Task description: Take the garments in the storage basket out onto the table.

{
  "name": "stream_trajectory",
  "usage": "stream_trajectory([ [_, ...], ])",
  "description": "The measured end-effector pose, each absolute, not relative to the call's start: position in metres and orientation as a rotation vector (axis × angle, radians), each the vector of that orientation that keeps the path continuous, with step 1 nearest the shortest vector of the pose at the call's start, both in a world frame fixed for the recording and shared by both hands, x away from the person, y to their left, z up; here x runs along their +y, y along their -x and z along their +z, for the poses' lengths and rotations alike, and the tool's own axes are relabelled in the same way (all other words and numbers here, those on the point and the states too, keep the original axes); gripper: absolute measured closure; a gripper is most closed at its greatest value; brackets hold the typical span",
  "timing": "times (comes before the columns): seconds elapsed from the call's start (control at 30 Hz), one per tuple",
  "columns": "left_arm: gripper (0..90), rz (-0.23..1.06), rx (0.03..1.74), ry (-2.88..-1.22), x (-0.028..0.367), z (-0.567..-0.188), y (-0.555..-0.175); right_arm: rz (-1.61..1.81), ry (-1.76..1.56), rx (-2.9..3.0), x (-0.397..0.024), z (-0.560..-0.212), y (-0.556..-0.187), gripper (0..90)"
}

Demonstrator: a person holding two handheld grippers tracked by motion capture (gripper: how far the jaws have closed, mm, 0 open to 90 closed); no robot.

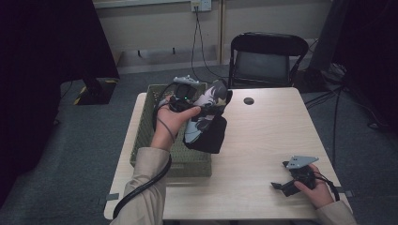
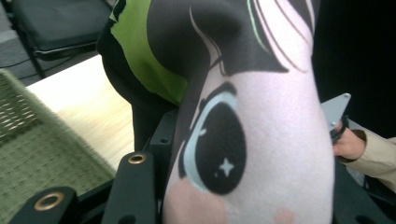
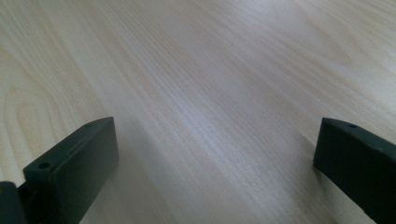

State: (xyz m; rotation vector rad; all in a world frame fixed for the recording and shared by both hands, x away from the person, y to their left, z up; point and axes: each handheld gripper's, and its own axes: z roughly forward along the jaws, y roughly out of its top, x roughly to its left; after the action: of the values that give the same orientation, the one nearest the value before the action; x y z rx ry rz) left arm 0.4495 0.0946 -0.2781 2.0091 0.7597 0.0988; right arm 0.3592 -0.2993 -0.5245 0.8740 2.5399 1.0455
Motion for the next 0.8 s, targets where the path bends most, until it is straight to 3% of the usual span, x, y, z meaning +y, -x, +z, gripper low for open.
stream_trajectory([
  [0.8,56.6,0.000,0.655,-2.025,0.032,-0.301,-0.449,1.046,-0.874,2.540,-0.299,-0.524,-0.359,0.0],
])
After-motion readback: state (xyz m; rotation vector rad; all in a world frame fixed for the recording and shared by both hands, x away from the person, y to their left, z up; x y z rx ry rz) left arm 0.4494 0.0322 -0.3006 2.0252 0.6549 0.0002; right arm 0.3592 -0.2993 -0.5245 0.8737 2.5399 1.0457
